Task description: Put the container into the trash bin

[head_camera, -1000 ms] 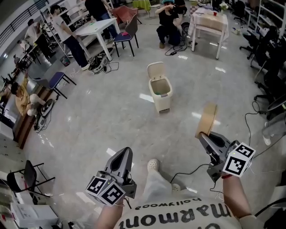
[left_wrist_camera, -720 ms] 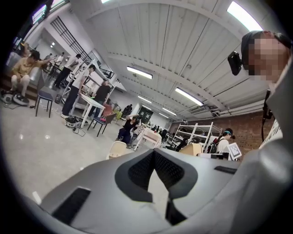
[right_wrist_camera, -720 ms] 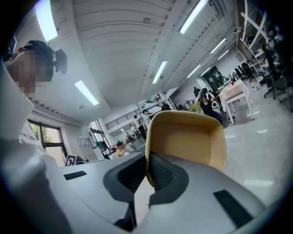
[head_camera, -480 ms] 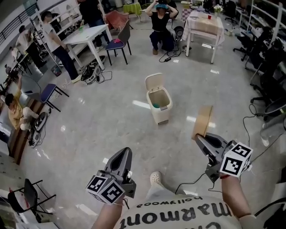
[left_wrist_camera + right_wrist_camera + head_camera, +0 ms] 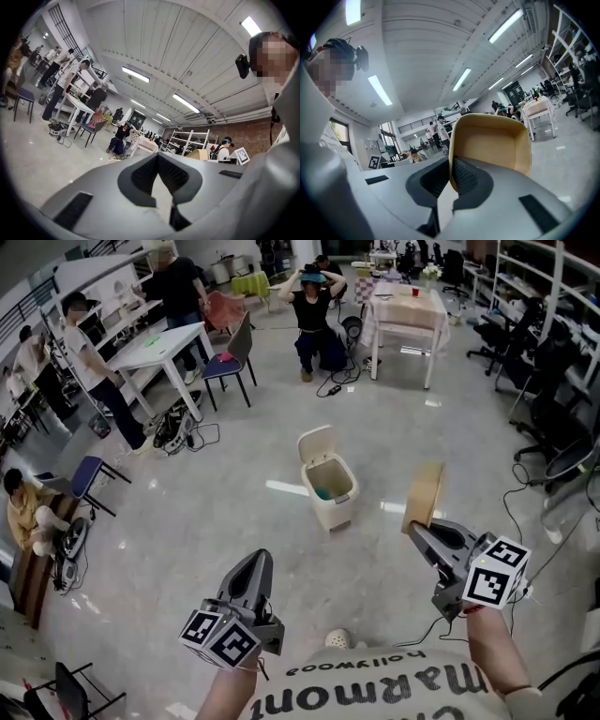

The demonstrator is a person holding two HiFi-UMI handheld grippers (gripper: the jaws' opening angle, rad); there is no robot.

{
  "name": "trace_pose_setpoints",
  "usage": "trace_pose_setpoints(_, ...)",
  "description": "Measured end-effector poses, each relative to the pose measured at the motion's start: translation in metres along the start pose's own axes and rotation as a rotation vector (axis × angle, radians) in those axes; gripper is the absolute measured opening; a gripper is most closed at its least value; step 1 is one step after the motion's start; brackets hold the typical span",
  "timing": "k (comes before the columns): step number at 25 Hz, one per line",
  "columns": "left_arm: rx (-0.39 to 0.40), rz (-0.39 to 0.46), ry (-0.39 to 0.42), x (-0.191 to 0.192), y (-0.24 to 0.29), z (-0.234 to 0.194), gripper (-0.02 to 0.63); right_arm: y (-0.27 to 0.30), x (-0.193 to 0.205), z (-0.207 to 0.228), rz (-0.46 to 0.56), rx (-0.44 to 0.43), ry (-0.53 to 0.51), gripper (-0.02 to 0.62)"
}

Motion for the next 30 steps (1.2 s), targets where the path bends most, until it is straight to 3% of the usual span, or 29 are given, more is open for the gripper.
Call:
trace_pose_setpoints(9, 0.026, -0.012, 0.008, -0.009, 0.017, -0.038, -0.006, 0.038, -0.008, -0.001, 0.014, 0.032, -0.011, 0.006)
trace_pose_setpoints(16, 0.027, -0.034, 0.007, -0.008, 0.031, -0.062, -0.006, 0.057, -0.010, 0.014, 0.026, 0.065, 0.038, 0.006)
trace_pose_setpoints(30, 0.005, -0.077, -0.055, 0.009, 0.044, -0.089, -0.006, 0.090, -0.007, 0.028, -0.051, 0.111, 0.057, 0.006)
Point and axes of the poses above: the fingertips, and each gripper's own axes: y forward along the fingers, z to its right, x out of its underside, the point moved 1 cm from there along -y, backward along the fingers, and after that the axes turned 13 degrees about y, right-handed, at the moved point
